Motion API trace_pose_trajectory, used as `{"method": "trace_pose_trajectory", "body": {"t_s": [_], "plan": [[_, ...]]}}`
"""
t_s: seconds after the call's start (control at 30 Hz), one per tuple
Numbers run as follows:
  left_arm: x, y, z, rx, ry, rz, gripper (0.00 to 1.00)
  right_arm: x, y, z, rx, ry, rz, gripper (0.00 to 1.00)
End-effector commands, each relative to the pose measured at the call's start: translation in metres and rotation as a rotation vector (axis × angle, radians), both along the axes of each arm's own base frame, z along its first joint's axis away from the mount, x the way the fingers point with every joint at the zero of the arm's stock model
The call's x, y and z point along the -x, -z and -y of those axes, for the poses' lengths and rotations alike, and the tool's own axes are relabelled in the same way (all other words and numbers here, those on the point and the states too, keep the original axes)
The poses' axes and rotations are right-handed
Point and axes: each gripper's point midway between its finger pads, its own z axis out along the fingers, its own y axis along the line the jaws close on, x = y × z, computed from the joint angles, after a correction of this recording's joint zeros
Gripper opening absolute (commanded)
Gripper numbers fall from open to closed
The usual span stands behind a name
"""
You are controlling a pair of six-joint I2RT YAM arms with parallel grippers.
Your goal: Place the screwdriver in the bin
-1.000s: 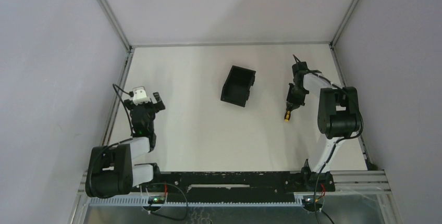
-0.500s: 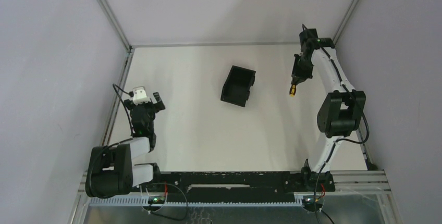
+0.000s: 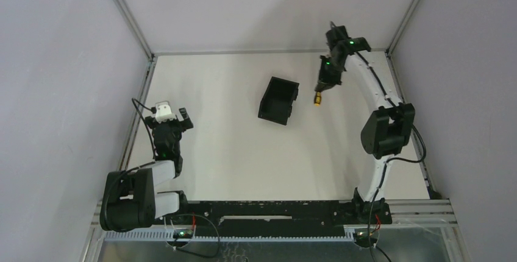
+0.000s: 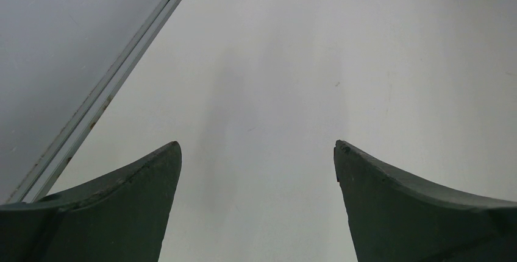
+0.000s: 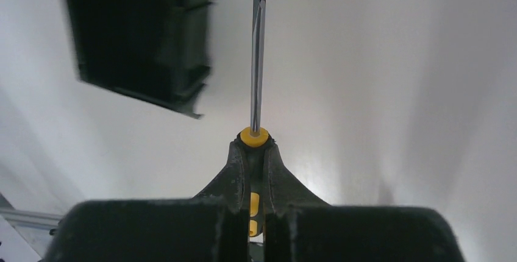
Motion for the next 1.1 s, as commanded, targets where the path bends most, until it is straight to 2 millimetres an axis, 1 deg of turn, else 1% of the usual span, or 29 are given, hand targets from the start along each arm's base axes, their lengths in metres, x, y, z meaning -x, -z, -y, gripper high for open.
{"method": "trace_pose_trajectory", "body": {"t_s": [0.0, 0.07, 0.13, 0.2, 0.27, 0.4, 0.53, 0.67, 0.73, 0.8, 0.83, 0.87, 0.97, 1.07], "plan": [[-0.012, -0.026, -0.001, -0.020, 0.000, 0.073, 1.00, -0.029, -0.023, -0.076, -0.110, -0.080, 0.123, 0.00], [-0.012, -0.027, -0.001, -0.021, 0.000, 0.074, 1.00, -0.031, -0.020, -0.102, -0.118, -0.127, 0.128, 0.00], [-0.012, -0.026, -0.001, -0.020, 0.000, 0.073, 1.00, -0.037, -0.024, -0.126, -0.124, -0.171, 0.158, 0.00], [-0.012, -0.026, -0.001, -0.020, 0.001, 0.073, 1.00, -0.041, -0.024, -0.142, -0.115, -0.214, 0.179, 0.00], [-0.012, -0.026, -0.001, -0.021, 0.000, 0.073, 1.00, -0.044, -0.020, -0.151, -0.104, -0.247, 0.186, 0.00], [-0.012, -0.026, -0.001, -0.020, 0.001, 0.073, 1.00, -0.050, 0.000, -0.157, -0.071, -0.292, 0.178, 0.00], [-0.012, -0.026, -0.001, -0.020, 0.000, 0.074, 1.00, -0.054, 0.036, -0.158, -0.008, -0.341, 0.138, 0.00], [-0.012, -0.027, -0.001, -0.021, 0.001, 0.074, 1.00, -0.059, 0.066, -0.167, 0.004, -0.377, 0.127, 0.00], [-0.012, -0.027, -0.001, -0.022, 0.001, 0.074, 1.00, -0.062, 0.077, -0.166, 0.015, -0.365, 0.116, 0.06], [-0.012, -0.027, -0.001, -0.021, 0.000, 0.074, 1.00, -0.064, 0.085, -0.165, 0.029, -0.358, 0.113, 0.15], [-0.012, -0.027, -0.001, -0.021, 0.000, 0.074, 1.00, -0.065, 0.087, -0.164, 0.033, -0.355, 0.113, 0.22], [-0.012, -0.026, -0.001, -0.020, 0.001, 0.073, 1.00, -0.067, 0.087, -0.164, 0.036, -0.354, 0.121, 0.27], [-0.012, -0.026, -0.001, -0.021, 0.000, 0.073, 1.00, -0.069, 0.083, -0.164, 0.047, -0.353, 0.143, 0.33], [-0.012, -0.026, -0.001, -0.020, 0.000, 0.073, 1.00, -0.072, 0.070, -0.165, 0.047, -0.353, 0.177, 0.38]]}}
